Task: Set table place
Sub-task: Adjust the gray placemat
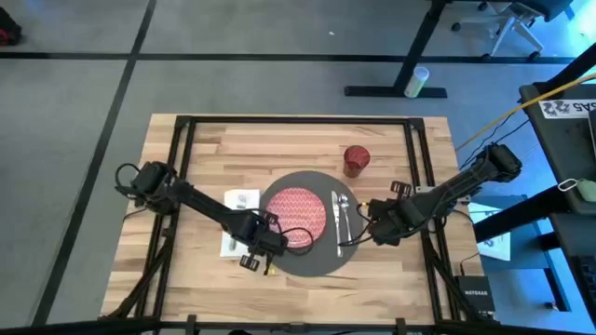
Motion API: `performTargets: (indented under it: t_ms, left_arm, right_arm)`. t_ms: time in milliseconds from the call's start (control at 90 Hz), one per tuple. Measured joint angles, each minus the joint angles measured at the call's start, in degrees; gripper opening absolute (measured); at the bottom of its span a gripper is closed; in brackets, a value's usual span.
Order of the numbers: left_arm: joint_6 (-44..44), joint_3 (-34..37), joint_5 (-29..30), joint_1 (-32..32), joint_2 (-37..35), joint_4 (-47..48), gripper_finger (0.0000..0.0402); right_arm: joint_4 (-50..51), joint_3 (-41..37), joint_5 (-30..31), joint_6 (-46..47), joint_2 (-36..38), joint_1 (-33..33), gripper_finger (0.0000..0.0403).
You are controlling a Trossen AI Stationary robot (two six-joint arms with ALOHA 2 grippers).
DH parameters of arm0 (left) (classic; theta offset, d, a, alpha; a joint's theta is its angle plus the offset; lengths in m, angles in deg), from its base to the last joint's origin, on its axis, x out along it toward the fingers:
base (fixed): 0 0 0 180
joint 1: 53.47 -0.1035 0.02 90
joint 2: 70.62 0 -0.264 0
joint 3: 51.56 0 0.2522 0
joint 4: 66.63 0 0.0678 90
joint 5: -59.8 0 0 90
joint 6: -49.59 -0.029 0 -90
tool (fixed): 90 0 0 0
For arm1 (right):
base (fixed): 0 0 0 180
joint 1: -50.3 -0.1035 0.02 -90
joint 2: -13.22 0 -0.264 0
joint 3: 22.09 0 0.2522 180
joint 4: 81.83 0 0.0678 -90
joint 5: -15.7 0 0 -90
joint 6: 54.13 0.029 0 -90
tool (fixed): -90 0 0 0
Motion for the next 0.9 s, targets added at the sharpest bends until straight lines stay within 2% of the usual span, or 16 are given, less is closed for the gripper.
performTargets:
  t_ms: [333, 900]
  left_arm:
    - [0.2, 2.6, -0.3, -1.0, -0.1, -2.7, 0.0007]
    - [-1.5, 2.7, 0.2, -2.5, -0.1, -0.4, 0.0005]
  right_arm:
    - [-0.2, 0.0, -0.1, 0.0, 0.0, 0.0, 0.0000]
    - [-2.1, 0.0, -0.5, 0.0, 0.0, 0.0, 0.0000]
